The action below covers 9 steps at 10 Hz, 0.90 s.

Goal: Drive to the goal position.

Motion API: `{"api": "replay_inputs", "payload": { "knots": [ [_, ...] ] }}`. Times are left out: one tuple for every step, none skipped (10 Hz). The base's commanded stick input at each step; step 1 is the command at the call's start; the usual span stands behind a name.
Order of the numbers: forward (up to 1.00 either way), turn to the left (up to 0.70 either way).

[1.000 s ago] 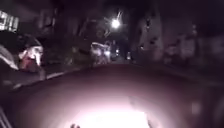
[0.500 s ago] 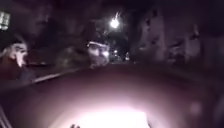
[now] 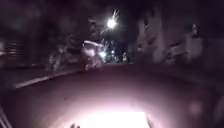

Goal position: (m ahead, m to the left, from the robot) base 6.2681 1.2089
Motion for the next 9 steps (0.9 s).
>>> {"api": "replay_inputs", "payload": {
  "knots": [
    [1.00, 0.00],
    [1.00, 0.00],
    [1.00, 0.00],
    [1.00, 0.00],
    [1.00, 0.00],
    [1.00, 0.00],
    [1.00, 0.00],
    [1.00, 0.00],
    [1.00, 0.00]
  ]
}}
